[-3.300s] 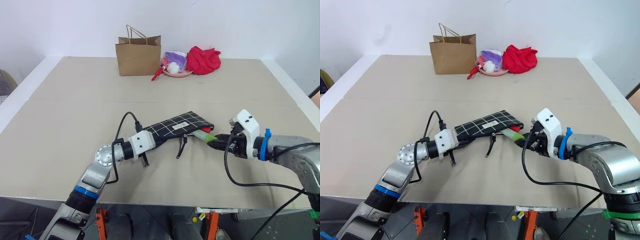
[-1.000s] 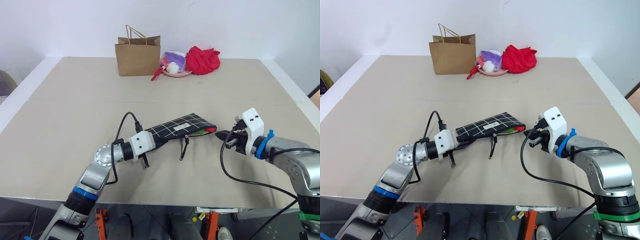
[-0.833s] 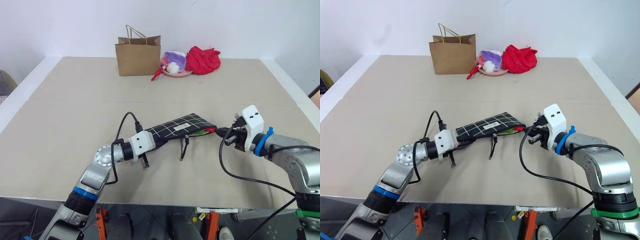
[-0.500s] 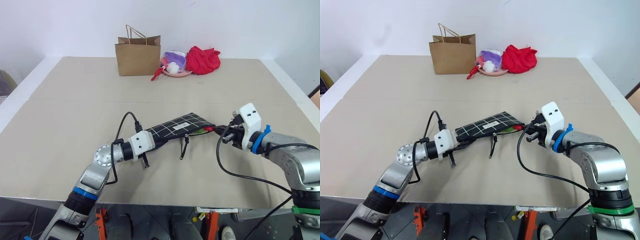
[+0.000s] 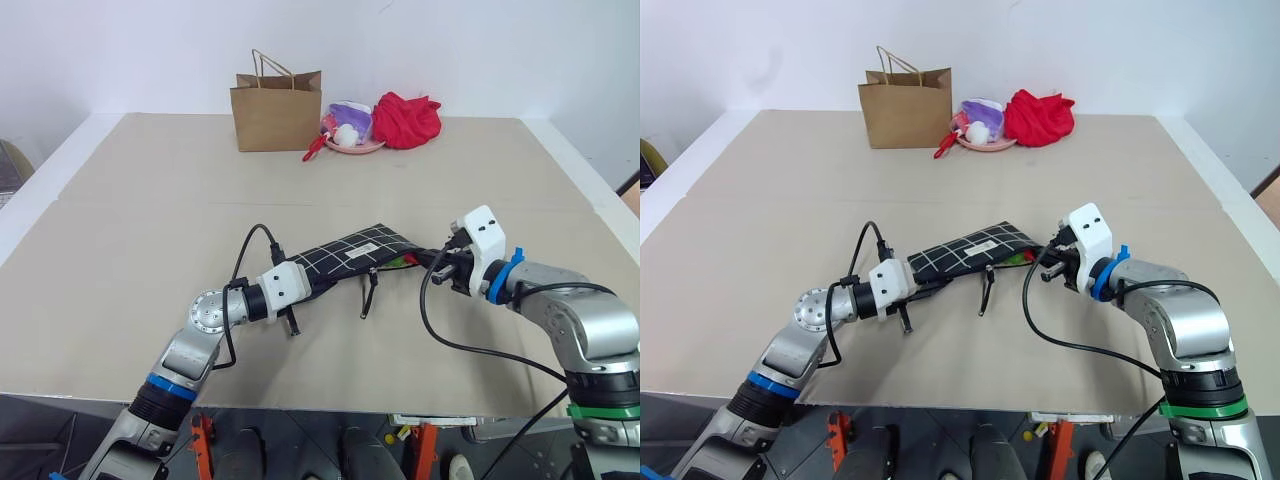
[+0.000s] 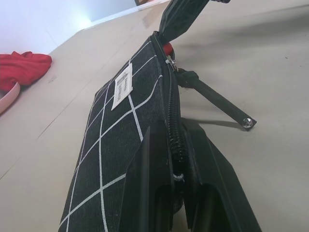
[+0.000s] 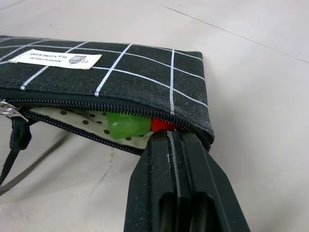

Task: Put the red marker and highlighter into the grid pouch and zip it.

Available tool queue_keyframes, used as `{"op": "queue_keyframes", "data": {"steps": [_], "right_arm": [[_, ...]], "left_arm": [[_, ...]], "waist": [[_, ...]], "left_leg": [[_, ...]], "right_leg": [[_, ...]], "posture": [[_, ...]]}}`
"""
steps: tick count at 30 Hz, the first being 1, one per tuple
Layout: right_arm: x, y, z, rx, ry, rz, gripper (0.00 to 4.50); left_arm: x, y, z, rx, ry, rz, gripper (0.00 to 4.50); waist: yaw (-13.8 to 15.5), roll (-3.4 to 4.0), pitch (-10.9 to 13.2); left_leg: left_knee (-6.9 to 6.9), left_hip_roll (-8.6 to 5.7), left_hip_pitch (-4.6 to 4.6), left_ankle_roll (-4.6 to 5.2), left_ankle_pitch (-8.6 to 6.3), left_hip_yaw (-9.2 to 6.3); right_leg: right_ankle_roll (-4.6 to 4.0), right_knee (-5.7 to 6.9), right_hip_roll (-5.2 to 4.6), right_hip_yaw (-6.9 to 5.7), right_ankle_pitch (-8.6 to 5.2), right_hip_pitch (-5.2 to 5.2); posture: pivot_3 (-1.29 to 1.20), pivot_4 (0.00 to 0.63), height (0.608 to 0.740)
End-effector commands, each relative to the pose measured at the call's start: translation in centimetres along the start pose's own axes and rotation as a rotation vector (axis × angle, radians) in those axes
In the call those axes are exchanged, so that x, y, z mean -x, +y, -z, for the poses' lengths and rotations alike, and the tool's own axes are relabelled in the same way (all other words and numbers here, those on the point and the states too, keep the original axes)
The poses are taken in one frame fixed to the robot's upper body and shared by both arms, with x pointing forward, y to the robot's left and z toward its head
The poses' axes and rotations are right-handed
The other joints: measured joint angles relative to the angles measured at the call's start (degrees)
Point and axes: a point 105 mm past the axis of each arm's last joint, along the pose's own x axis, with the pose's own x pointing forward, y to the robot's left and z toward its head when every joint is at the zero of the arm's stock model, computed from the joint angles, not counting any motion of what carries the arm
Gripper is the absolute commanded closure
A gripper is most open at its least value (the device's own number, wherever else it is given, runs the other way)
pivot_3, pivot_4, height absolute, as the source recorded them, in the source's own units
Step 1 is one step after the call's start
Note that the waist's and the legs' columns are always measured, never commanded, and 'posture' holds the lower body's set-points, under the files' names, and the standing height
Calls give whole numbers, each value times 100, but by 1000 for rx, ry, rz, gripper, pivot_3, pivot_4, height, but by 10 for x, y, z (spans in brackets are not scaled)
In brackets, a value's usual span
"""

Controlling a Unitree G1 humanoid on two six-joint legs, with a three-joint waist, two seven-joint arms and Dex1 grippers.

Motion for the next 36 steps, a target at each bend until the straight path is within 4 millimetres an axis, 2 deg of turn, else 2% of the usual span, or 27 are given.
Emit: {"op": "queue_keyframes", "data": {"steps": [1, 5, 6, 7, 8, 10, 11, 14, 15, 24, 31, 32, 33, 36], "right_arm": [[6, 4, -18, 44, -62, -9, 4462], [17, 7, -17, 14, -56, -27, 4462], [20, 11, -18, 7, -59, -61, 4179], [23, 15, -18, 4, -61, -85, 3758], [31, 28, -13, -3, -29, -167, 3436], [49, 63, -3, -29, 32, -375, 2488], [53, 73, 1, -31, 49, -422, 2009], [51, 76, 5, -28, 43, -403, 403], [47, 74, 6, -36, 40, -383, 21], [15, 59, 2, -94, -17, -267, 21], [-2, 63, -2, -111, -38, -260, 21], [-4, 65, -4, -115, -43, -264, 544], [-6, 67, -5, -119, -47, -266, 766], [-11, 70, -4, -133, -45, -259, 2403]], "left_arm": [[-1, 1, -15, -26, -51, 1, 4500], [-1, 4, -13, -33, -42, -2, 4500], [-1, 4, -13, -33, -41, -4, 4500], [-1, 5, -13, -34, -41, -5, 4500], [-1, 6, -13, -35, -40, -9, 4500], [-1, 7, -13, -35, -39, -14, 4500], [0, 7, -13, -34, -40, -15, 4500], [-1, 7, -13, -32, -43, -13, 4500], [-1, 7, -14, -32, -44, -13, 4500], [-1, 7, -17, -27, -60, -12, 4500], [-1, 6, -18, -25, -59, -17, 4500], [-1, 6, -18, -24, -59, -19, 4500], [-1, 6, -18, -25, -58, -20, 4500], [-2, 6, -18, -24, -59, -25, 4500]], "waist": [[0, 0, 0], [4, 0, 0], [6, 0, 0], [7, 0, 0], [7, 0, 0], [29, 0, 0], [25, -1, 0], [-21, -1, 0], [-28, -2, 1], [-10, -4, 2], [-3, -4, 2], [-3, -4, 2], [-4, -4, 2], [-2, -4, 2]], "left_leg": [[0, 0, 0, 0, 0, 0], [-1, 0, 0, 0, 0, 0], [-2, 0, -1, 0, 0, 0], [-2, 0, -2, 0, 0, 0], [-1, 0, -2, 0, 0, 0], [-3, 0, -3, 0, 0, 0], [-3, 0, -2, 4, -2, -4], [-3, 0, -2, 7, -5, -6], [0, 0, -1, 7, -4, -5], [15, 0, 1, 6, 8, -4], [-3, 0, -2, 8, 6, -5], [-7, 0, -2, 8, 6, -6], [-8, 0, -2, 8, 6, -6], [-8, 0, -2, 8, 6, -7]], "right_leg": [[0, 0, 0, 0, 0, 0], [0, 0, 0, 0, 0, 0], [1, 0, 0, 0, -1, 0], [1, 0, 0, 0, -1, 0], [1, 0, -1, 0, -1, 0], [2, 0, -1, 0, -3, 0], [1, 0, 0, -4, -7, 2], [-1, 0, 0, -5, -10, 3], [-1, 0, 0, -4, -7, 2], [-27, 0, 0, -4, 4, 3], [0, 0, 0, -4, 3, -2], [-1, 0, 0, -5, 2, -2], [-1, 0, 1, -6, 1, -3], [-2, 0, 1, -6, 2, -2]], "posture": [[0, 150, 740], [0, 150, 740], [0, 150, 740], [0, 150, 740], [0, 150, 740], [0, 150, 740], [0, 150, 740], [0, 150, 740], [0, 150, 740], [0, 150, 740], [0, 150, 740], [0, 150, 740], [0, 150, 740], [0, 150, 740]]}}
